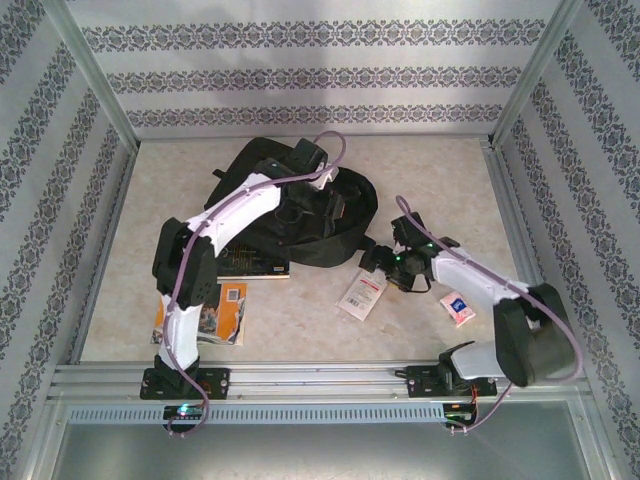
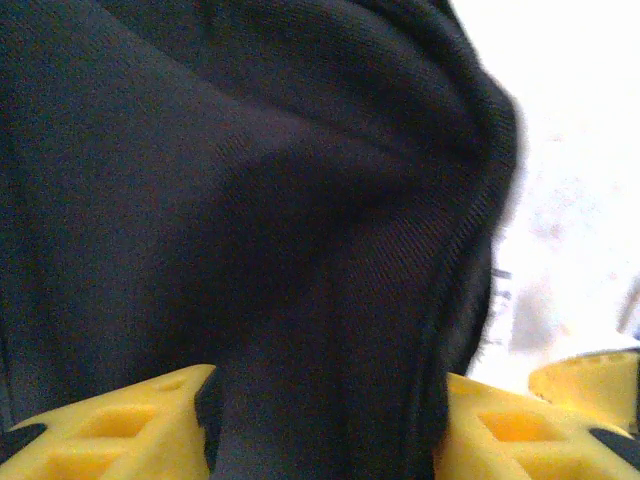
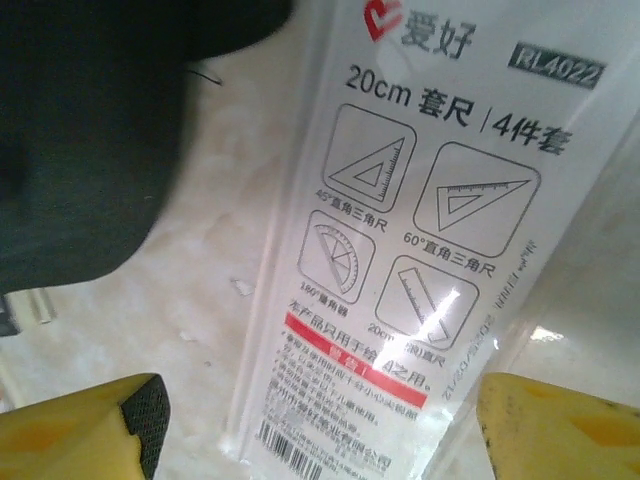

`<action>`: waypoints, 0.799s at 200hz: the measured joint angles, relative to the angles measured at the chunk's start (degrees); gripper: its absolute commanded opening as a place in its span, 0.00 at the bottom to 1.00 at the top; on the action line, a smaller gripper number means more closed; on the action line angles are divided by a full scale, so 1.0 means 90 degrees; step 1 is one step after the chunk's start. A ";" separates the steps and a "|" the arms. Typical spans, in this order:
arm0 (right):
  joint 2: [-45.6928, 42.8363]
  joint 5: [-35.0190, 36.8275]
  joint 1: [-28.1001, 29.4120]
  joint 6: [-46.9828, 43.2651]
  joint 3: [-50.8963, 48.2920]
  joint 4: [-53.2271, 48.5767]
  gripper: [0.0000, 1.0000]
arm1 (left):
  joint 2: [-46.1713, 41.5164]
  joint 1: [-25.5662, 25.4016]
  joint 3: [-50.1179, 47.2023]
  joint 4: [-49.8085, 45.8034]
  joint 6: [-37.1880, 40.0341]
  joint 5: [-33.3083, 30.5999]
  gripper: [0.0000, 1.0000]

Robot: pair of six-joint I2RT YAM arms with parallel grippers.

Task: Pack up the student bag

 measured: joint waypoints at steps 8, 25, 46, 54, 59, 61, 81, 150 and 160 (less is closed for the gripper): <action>-0.0260 -0.0024 -0.0124 -0.0036 -0.0109 0.0061 0.81 | -0.0194 -0.0080 -0.0080 0.0002 -0.0015 -0.0005 0.57; -0.0714 -0.0036 -0.0435 -0.0080 -0.0391 0.0250 0.77 | -0.0505 -0.0340 -0.0100 0.0007 -0.0015 -0.0053 0.57; -0.1098 -0.0007 -0.0775 -0.0143 -0.0780 0.0389 0.69 | -0.0685 -0.0928 -0.0121 0.0034 -0.0012 -0.0112 0.53; -0.1151 -0.0010 -0.0889 -0.0165 -0.0891 0.0430 0.67 | -0.0695 -0.1156 -0.0206 0.0104 -0.0019 -0.0097 0.50; -0.1158 -0.0012 -0.0947 -0.0170 -0.0950 0.0459 0.65 | -0.0695 -0.1292 -0.0296 0.0165 -0.0032 -0.0090 0.49; -0.1158 -0.0022 -0.0974 -0.0182 -0.0976 0.0471 0.65 | -0.0695 -0.1326 -0.0323 0.0182 -0.0041 -0.0080 0.48; -0.1127 -0.0163 -0.1234 -0.0177 -0.1217 0.0685 0.60 | -0.0617 -0.1681 -0.0838 0.0425 -0.0180 0.0114 0.40; 0.0010 -0.1129 -0.1797 -0.0136 -0.1464 0.1821 0.56 | 0.0525 -0.1702 -0.1649 0.1073 -0.0551 0.0236 0.28; 0.0107 -0.1226 -0.1843 -0.0112 -0.1457 0.1889 0.55 | 0.0602 -0.1683 -0.1649 0.1185 -0.0576 0.0233 0.26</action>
